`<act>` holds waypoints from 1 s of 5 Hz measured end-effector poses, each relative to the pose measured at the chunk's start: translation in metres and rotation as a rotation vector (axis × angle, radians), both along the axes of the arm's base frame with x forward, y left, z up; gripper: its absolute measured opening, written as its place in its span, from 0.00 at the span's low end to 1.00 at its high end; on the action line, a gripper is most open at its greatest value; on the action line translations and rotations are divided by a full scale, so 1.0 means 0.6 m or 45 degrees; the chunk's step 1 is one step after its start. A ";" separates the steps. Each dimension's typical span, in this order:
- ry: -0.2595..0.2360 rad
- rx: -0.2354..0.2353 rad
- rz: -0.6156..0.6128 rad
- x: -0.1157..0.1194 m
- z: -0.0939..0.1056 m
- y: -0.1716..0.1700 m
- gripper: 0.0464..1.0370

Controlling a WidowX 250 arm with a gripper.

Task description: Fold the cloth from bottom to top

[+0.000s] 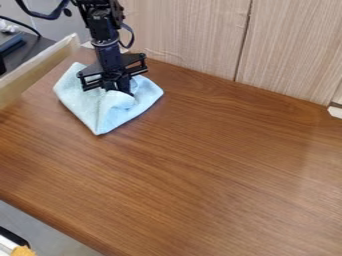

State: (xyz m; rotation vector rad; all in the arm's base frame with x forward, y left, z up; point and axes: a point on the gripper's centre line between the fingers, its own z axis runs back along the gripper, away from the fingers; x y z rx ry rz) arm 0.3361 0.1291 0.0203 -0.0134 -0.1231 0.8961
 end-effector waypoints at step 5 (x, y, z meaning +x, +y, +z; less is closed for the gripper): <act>-0.028 -0.025 -0.038 -0.011 0.034 -0.010 0.96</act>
